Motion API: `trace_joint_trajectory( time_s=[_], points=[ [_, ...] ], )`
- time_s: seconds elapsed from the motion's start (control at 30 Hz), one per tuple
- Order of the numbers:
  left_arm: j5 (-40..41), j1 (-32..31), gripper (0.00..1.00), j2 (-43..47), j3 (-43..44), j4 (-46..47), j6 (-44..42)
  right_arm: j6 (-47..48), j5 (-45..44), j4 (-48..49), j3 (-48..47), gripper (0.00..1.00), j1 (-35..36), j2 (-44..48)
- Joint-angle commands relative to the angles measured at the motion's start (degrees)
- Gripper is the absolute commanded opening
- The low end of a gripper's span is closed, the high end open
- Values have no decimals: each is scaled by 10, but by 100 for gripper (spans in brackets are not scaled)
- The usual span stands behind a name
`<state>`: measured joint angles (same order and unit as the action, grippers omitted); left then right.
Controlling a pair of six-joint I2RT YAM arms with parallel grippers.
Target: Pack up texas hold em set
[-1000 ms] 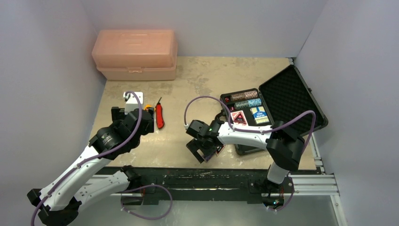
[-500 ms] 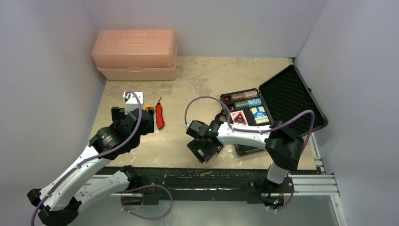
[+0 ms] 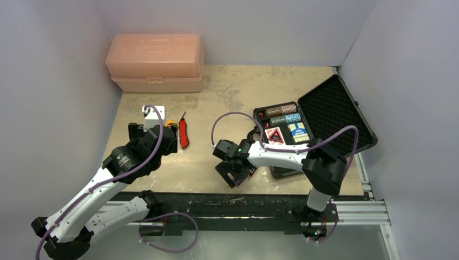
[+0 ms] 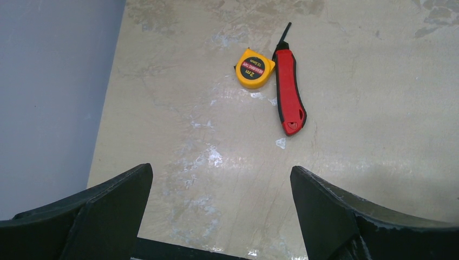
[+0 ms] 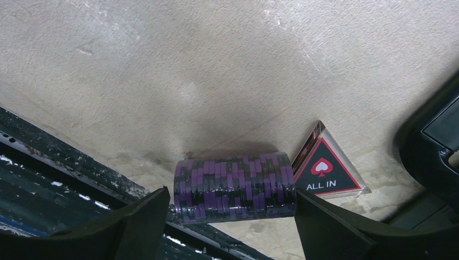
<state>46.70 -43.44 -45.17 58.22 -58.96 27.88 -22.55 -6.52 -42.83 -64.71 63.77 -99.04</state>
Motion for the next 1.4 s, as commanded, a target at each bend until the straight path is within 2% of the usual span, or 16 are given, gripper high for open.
trace_joint_trajectory(
  time_s=[0.0,0.23,0.4,0.6,0.73,0.83,1.03,1.17,1.37],
  points=[
    [3,4,99,2,8,13,-4,-5,-13,-4,-21,86,5,-7],
    [2,4,99,2,8,13,-5,-3,-11,-7,-24,77,7,-8],
    [2,4,99,2,7,14,-5,0,-6,-9,-26,63,7,-9],
    [2,4,99,2,7,14,-5,6,3,-12,-41,37,7,-6],
    [2,5,99,2,7,15,-6,10,4,-18,-58,29,7,-2],
    [2,4,99,3,7,15,-6,10,0,-25,-74,26,8,4],
    [3,4,99,6,6,15,-6,2,-7,-42,-119,26,7,14],
    [1,5,99,8,6,15,-7,-2,-52,-54,-143,27,5,25],
    [-1,5,99,11,7,16,-7,-25,-108,-71,-152,27,-50,56]
  ],
)
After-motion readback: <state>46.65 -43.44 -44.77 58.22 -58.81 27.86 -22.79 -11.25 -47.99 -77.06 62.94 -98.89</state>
